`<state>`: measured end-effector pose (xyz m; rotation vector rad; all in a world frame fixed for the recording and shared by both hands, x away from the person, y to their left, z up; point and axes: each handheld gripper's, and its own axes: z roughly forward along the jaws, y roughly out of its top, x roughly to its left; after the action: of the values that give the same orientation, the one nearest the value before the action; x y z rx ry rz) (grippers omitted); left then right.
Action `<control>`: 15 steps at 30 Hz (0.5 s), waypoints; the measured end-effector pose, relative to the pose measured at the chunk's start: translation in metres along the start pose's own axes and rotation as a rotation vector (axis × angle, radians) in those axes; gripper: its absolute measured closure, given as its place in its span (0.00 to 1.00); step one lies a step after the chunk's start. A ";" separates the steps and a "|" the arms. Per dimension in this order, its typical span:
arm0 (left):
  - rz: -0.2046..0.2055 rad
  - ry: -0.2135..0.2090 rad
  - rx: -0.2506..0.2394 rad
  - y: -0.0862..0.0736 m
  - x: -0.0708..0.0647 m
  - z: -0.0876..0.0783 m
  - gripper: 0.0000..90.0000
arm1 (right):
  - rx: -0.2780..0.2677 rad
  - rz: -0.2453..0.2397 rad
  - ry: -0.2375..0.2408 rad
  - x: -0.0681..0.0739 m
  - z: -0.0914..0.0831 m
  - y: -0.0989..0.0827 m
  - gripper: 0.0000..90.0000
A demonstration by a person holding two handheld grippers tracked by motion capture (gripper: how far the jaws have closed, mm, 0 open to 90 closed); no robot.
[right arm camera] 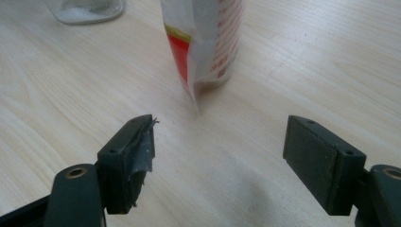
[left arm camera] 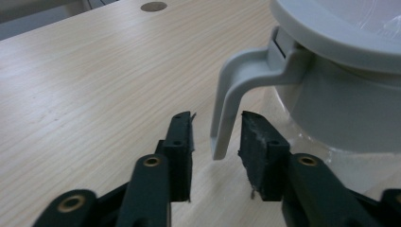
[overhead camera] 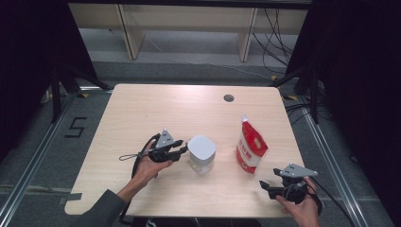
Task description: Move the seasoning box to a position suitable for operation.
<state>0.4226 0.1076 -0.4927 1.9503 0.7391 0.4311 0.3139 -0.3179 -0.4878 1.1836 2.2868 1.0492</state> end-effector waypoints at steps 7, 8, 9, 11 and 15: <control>0.027 -0.026 -0.006 0.006 -0.002 0.007 0.89 | 0.000 -0.001 0.003 0.000 0.000 0.000 0.30; 0.039 -0.021 -0.004 0.006 -0.003 0.007 0.90 | 0.000 0.001 0.003 0.000 0.000 0.000 0.30; 0.063 -0.021 0.000 0.007 -0.002 0.007 0.91 | -0.001 -0.007 0.003 -0.001 0.000 0.000 0.30; 0.054 -0.018 0.003 0.006 -0.004 0.006 0.91 | 0.001 0.003 0.003 0.000 0.000 0.000 0.30; 0.067 -0.016 0.017 0.005 -0.003 0.002 0.92 | -0.001 -0.012 0.004 -0.001 0.000 0.000 0.30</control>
<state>0.4228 0.1022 -0.4888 1.9963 0.6706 0.4510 0.3147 -0.3191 -0.4880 1.1664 2.2936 1.0492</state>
